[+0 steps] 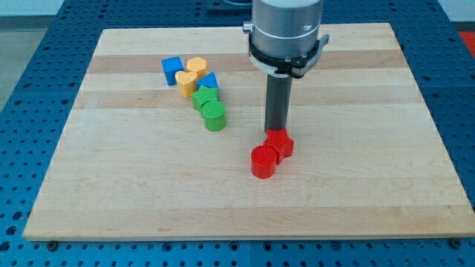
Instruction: Push the red star down a bit
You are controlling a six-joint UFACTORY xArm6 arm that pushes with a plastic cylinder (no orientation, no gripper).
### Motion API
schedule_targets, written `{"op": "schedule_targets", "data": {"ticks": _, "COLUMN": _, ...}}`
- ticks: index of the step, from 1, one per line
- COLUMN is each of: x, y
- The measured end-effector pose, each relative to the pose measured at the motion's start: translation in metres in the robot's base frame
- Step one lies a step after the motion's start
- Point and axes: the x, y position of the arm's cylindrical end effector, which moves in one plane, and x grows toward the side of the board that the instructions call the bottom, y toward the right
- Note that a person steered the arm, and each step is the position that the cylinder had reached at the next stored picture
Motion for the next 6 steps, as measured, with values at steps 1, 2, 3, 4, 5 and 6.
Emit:
{"op": "schedule_targets", "data": {"ticks": 1, "x": -0.014, "y": -0.02}}
{"op": "schedule_targets", "data": {"ticks": 2, "x": -0.007, "y": -0.048}}
{"op": "schedule_targets", "data": {"ticks": 3, "x": -0.006, "y": -0.059}}
{"op": "schedule_targets", "data": {"ticks": 4, "x": -0.004, "y": -0.058}}
{"op": "schedule_targets", "data": {"ticks": 5, "x": -0.002, "y": -0.017}}
{"op": "schedule_targets", "data": {"ticks": 6, "x": 0.011, "y": 0.027}}
